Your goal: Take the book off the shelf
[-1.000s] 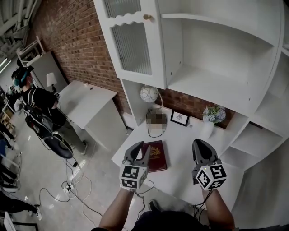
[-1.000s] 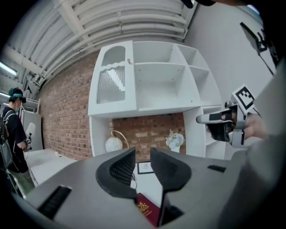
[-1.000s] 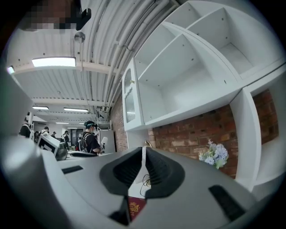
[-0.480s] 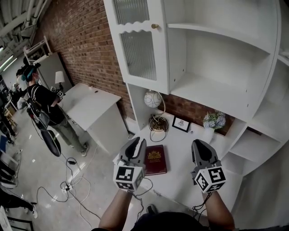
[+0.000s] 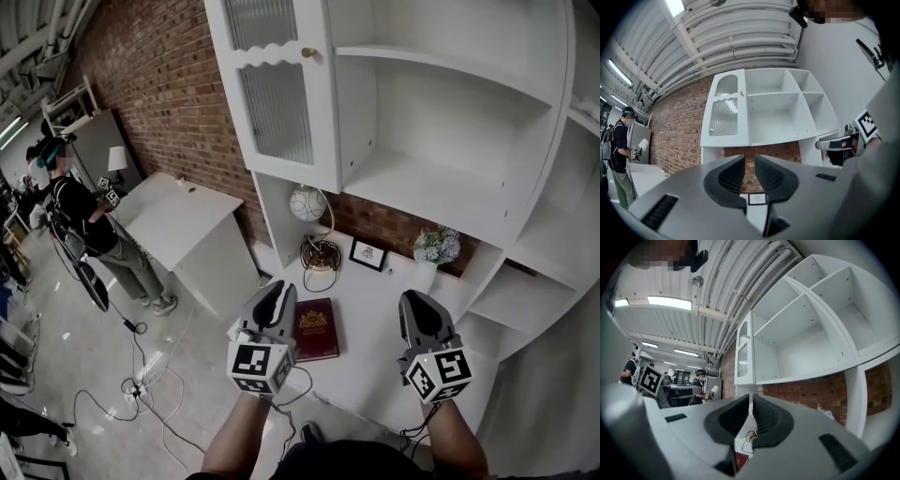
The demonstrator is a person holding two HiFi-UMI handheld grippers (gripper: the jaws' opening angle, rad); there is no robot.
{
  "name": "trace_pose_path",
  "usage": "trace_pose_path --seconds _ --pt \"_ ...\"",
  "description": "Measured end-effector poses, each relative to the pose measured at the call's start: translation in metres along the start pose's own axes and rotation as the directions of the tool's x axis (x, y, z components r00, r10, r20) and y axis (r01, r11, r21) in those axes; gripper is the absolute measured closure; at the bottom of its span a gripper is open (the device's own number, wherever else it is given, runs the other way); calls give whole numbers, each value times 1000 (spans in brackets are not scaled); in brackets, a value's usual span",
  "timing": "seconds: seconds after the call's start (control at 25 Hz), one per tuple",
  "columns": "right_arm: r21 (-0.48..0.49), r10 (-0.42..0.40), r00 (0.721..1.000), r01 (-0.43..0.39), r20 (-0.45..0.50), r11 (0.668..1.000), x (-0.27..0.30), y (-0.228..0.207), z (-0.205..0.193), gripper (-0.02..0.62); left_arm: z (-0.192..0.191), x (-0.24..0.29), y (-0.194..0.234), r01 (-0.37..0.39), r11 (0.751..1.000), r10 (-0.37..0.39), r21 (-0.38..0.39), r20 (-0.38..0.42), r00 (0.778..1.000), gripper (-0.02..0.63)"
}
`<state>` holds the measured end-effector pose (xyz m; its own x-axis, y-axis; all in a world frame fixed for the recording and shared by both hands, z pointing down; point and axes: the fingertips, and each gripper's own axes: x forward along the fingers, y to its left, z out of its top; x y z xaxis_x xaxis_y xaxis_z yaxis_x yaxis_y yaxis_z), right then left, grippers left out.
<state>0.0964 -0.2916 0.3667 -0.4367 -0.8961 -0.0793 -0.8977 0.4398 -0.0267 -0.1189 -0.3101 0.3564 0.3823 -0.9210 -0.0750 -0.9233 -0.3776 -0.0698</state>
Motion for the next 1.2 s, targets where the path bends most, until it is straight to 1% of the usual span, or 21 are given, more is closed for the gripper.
trace_pose_path --seconds 0.36,0.6,1.0,1.2 --pt "3 7 1000 -7 -8 1000 -4 -2 -2 572 -2 -3 -3 -7 1000 7 -13 -6 1000 543" --pt "8 16 1000 -15 -14 1000 -4 -2 -6 572 -6 -8 -4 -17 999 16 -36 -11 1000 543" --pt "20 15 1000 -15 -6 1000 -8 -2 -4 572 -3 -13 -8 -12 999 12 -44 -1 1000 543" --pt "23 20 1000 -20 -3 1000 -10 -3 -4 574 -3 -13 -10 -10 999 10 -35 -1 1000 543"
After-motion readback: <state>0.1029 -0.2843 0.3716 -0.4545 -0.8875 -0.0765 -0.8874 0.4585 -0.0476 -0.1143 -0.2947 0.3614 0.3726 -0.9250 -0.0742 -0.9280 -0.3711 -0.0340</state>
